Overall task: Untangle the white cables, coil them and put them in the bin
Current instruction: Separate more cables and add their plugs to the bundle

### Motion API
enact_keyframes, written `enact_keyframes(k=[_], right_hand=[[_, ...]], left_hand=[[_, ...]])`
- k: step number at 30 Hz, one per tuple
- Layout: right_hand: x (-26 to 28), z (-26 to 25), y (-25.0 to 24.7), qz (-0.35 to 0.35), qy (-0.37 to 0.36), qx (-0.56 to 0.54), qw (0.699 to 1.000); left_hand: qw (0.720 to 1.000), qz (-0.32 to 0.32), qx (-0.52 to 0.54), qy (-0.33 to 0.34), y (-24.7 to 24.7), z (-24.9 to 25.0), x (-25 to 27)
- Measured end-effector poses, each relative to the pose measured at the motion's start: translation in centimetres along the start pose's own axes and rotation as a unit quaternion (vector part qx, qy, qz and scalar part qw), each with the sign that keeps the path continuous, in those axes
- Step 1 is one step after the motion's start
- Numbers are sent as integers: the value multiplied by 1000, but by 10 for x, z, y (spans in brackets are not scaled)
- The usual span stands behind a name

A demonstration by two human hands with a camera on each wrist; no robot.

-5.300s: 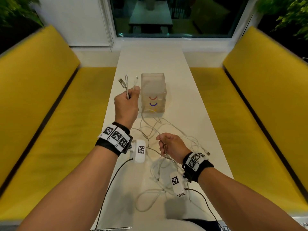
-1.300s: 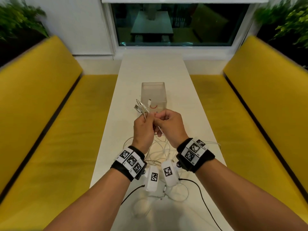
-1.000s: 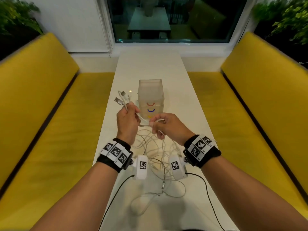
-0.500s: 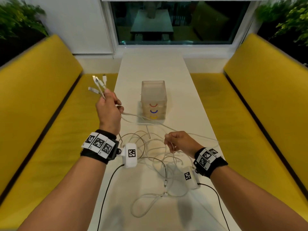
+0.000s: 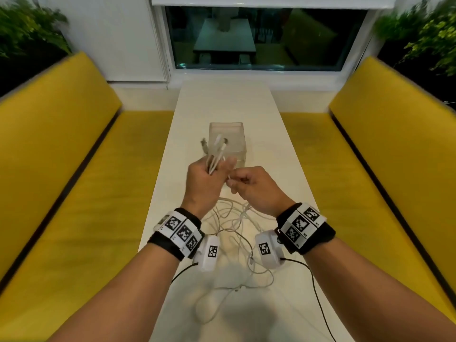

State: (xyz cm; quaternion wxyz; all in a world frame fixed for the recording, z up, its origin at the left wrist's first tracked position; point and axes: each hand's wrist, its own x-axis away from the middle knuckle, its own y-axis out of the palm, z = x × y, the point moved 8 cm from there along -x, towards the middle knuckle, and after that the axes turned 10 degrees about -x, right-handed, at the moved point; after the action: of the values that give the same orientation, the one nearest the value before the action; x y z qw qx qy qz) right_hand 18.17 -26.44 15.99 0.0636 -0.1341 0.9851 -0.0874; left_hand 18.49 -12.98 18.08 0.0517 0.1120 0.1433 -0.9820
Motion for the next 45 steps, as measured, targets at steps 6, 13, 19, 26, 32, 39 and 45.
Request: enact_keyframes(k=[6,13,19,26,32,39,45], right_hand=[[1,0,4,4,12,-48,999],[14,58,3,-32,122,-110,986],[33,109,7,-49,173,-92,979],[49,146,-3,-71,219,-19,973],[41,119,-19,34,187,-93,977],[17,49,-10,41,90,-76,992],[9,10,7,6,2,98,995]], left_hand=[[998,19,-59,20,-3,9,-6],[991,114,-3,-66,-46,-21,-29],[977,181,75,-81,-74,-28,-34],[959,231,128,-107,-98,-36,-39],[974,154,100,-133,-72,-49,-31],[997,10,42,-61,-15,-28,-5],[999,-36,-25,-16,14,-13,1]])
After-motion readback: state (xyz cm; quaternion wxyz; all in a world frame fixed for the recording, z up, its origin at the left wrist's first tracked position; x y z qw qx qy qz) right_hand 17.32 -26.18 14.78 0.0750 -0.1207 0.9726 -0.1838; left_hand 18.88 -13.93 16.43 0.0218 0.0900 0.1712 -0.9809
